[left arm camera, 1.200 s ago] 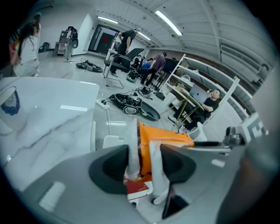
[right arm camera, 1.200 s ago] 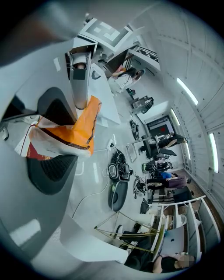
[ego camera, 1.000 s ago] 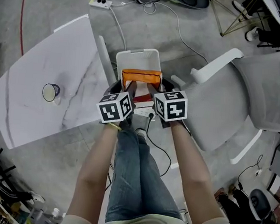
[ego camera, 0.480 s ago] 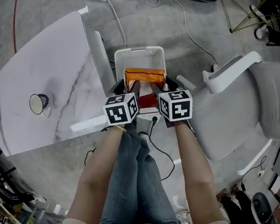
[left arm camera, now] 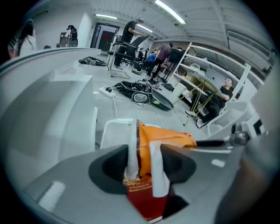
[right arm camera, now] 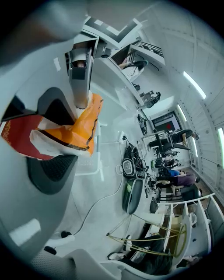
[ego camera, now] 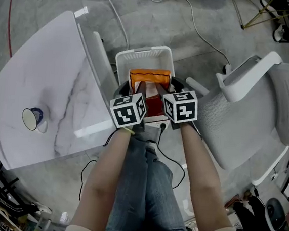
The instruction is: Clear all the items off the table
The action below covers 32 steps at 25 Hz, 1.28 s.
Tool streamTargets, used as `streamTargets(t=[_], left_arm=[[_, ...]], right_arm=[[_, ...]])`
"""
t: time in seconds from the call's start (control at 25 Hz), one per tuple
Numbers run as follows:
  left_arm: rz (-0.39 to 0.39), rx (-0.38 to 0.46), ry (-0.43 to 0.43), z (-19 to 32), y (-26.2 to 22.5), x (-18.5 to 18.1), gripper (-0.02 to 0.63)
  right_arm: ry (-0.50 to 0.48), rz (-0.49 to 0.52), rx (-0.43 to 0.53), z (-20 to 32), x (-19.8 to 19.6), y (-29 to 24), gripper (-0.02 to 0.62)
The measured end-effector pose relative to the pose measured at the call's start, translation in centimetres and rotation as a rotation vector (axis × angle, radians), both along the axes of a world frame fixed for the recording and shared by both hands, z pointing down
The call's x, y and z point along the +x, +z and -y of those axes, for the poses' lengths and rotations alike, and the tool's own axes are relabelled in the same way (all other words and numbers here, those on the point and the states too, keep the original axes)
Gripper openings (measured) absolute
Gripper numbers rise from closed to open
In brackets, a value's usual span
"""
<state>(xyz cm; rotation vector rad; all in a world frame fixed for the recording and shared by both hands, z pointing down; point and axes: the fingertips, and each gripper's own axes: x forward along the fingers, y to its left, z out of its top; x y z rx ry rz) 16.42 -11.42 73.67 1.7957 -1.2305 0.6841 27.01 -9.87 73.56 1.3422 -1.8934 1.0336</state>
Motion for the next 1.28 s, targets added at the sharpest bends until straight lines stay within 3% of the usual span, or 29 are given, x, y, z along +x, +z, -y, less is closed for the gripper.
streamTargets(t=[0.72,1.28], left_arm=[[0.028,-0.082,-0.087,0.9,7.8,0.6,0.216],[0.065,-0.057,-0.066,1.6,8.2,0.5,0.258]], right_arm=[[0.029,-0.044,-0.026,1.3,0.5,7.6,0.210],[0.011,-0.056,-0.043,0.6,0.2,8.9,0.230]])
